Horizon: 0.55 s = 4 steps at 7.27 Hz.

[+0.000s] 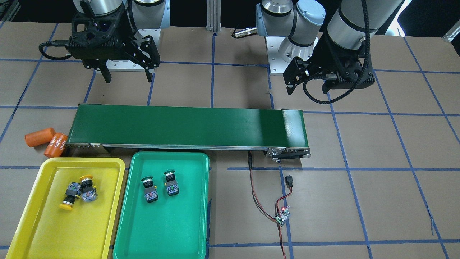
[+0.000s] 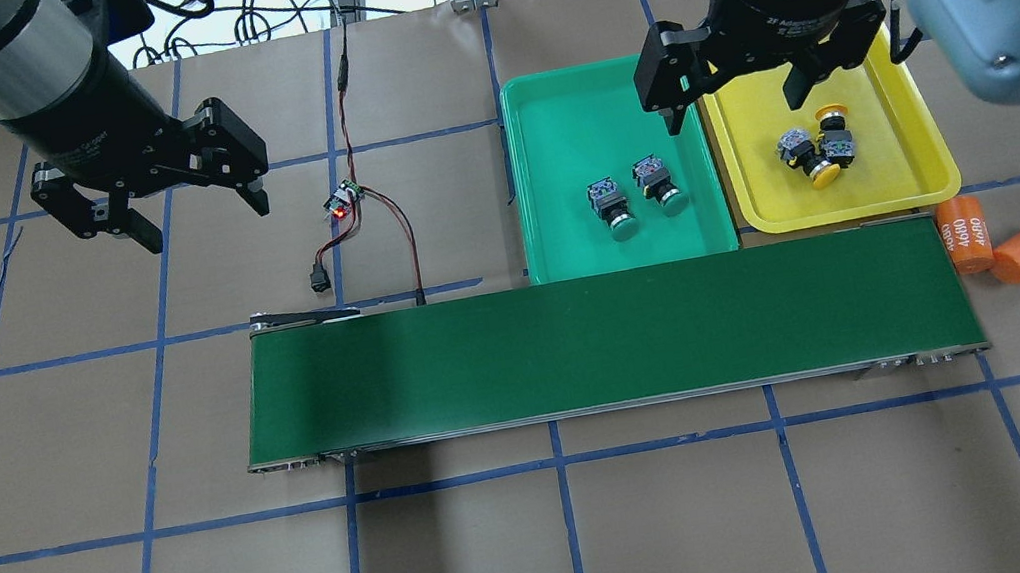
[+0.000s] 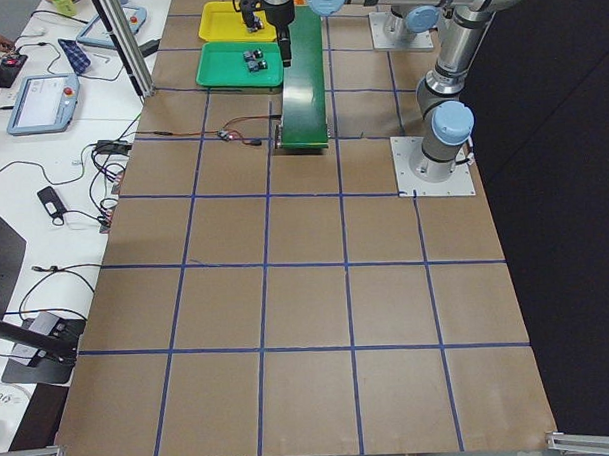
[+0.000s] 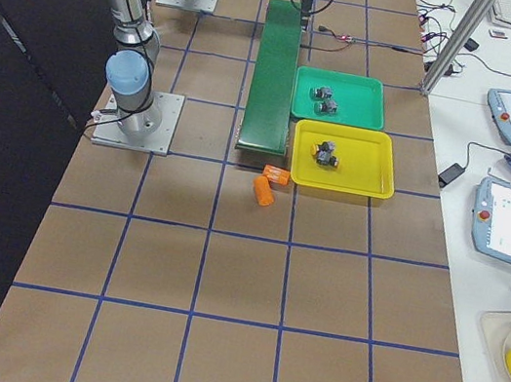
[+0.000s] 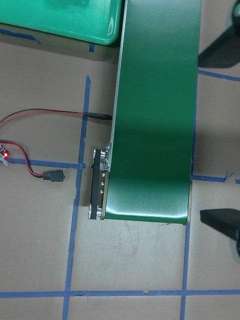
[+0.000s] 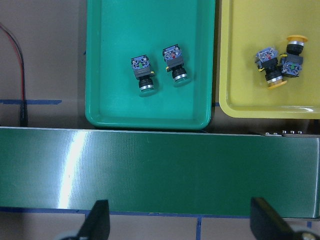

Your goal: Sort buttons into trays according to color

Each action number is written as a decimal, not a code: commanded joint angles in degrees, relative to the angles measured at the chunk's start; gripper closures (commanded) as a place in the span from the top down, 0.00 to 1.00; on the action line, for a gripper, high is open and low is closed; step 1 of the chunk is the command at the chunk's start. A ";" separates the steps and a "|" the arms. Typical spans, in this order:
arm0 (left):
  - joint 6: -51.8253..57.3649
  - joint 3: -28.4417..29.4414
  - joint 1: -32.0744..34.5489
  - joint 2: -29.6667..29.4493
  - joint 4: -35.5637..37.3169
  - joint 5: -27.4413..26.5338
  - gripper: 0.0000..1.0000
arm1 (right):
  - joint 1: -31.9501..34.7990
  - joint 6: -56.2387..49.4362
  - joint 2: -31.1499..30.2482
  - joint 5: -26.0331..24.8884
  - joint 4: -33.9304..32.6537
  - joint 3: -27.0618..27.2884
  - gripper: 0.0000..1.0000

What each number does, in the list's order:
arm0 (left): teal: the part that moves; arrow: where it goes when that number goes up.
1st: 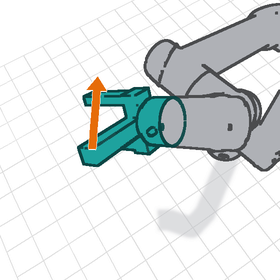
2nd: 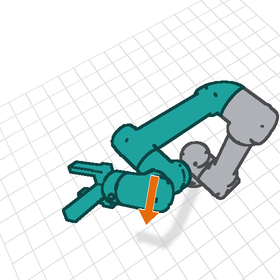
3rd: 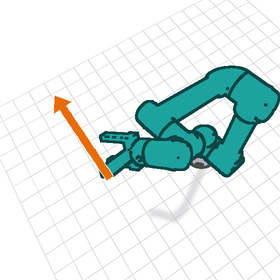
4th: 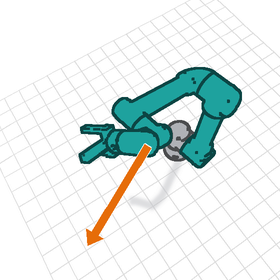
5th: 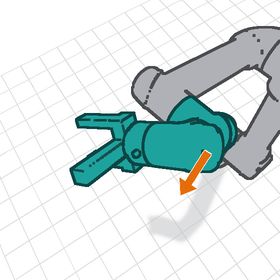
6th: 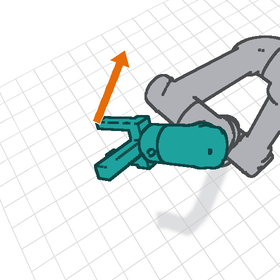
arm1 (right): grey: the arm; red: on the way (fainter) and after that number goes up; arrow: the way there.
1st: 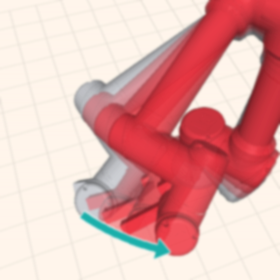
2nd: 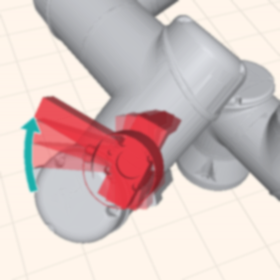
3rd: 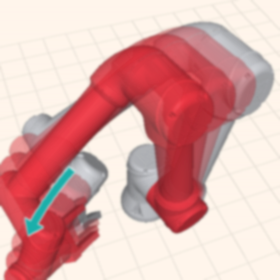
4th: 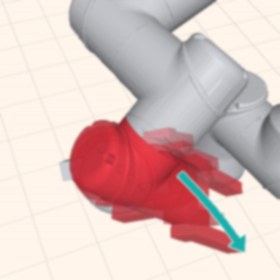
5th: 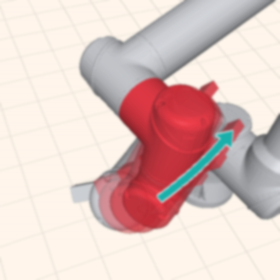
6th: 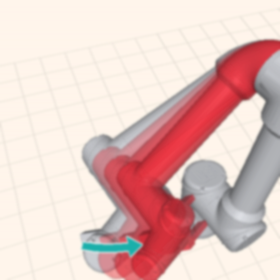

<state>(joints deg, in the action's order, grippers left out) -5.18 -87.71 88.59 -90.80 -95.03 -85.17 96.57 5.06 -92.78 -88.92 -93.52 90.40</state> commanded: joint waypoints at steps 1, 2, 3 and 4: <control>0.00 0.17 -0.26 0.01 0.19 0.17 1.00 | -0.06 0.13 -0.03 0.06 -0.08 0.31 1.00; -0.35 0.52 -0.09 -0.42 2.28 0.17 1.00 | -0.06 0.30 -0.03 -0.03 -0.08 0.31 1.00; 0.08 1.14 -0.18 1.31 2.83 0.09 1.00 | -0.06 0.30 -0.03 -0.03 0.00 0.31 1.00; 0.00 -0.16 -0.18 1.33 2.31 0.61 1.00 | -0.06 0.39 -0.03 0.32 -0.08 0.31 1.00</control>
